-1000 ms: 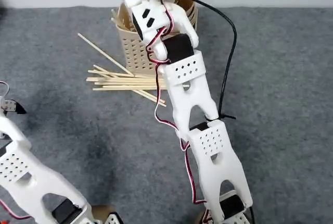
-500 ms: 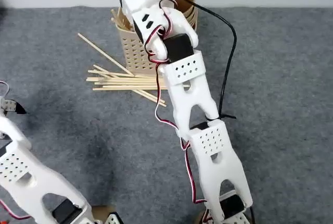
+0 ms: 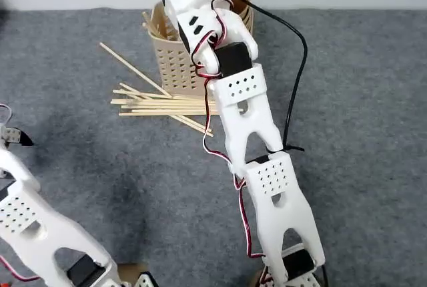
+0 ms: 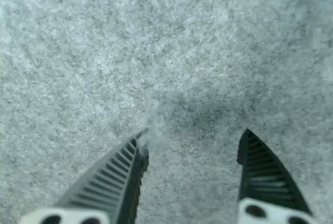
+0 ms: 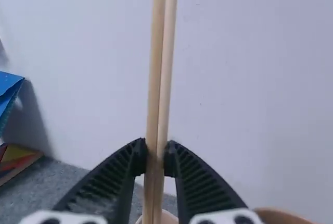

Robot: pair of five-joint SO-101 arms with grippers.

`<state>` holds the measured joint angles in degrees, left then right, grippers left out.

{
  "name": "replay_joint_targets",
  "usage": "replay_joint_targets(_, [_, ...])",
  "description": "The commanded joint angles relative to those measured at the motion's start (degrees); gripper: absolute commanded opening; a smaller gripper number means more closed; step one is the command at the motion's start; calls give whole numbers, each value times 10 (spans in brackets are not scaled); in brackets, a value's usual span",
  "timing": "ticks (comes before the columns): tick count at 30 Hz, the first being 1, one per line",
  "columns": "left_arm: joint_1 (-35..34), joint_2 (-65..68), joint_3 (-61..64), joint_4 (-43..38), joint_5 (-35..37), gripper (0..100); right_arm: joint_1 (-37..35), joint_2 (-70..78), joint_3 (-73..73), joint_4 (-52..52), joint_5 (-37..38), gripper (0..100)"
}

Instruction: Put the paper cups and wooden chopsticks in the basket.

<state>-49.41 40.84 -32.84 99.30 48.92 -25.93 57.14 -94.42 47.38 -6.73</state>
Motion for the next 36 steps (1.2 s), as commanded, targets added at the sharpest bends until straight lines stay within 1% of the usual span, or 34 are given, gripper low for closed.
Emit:
replay_joint_targets(1, [5, -36, -2, 12, 7, 264, 10, -15, -23, 9, -3, 8])
replay_joint_targets(5, [6, -34, -2, 12, 7, 264, 14, -19, -24, 69, -5, 9])
replay_joint_targets(21, [9, -33, -2, 12, 7, 264, 19, -9, -23, 63, -5, 12])
replay_joint_targets(29, [10, -33, -2, 12, 7, 264, 15, 29, -23, 20, -4, 11])
replay_joint_targets(36, [9, -33, -2, 12, 7, 264, 3, 29, -23, 15, -4, 11])
